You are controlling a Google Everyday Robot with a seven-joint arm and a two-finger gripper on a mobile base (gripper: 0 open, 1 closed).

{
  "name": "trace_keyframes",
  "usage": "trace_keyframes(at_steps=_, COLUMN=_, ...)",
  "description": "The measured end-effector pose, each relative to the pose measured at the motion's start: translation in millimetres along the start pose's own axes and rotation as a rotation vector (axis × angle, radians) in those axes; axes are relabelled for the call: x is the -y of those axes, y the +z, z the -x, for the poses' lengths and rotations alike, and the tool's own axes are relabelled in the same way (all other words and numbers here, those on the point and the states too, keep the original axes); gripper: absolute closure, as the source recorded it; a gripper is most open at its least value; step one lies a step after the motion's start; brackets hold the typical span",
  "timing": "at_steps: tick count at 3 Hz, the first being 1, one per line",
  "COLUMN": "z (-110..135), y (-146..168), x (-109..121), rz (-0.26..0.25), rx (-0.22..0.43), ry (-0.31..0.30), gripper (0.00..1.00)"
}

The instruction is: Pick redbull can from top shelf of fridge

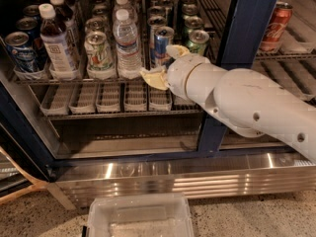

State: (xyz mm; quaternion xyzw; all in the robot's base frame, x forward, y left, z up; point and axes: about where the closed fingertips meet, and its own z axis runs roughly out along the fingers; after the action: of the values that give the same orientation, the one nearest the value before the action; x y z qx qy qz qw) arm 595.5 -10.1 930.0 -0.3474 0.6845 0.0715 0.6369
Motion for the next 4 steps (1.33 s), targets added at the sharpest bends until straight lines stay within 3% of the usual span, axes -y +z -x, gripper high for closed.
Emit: trace_keyframes(at_steps=4, z=32, y=-19, x=-4, rz=-0.119, rx=0.099, ry=0.019, gripper=0.43)
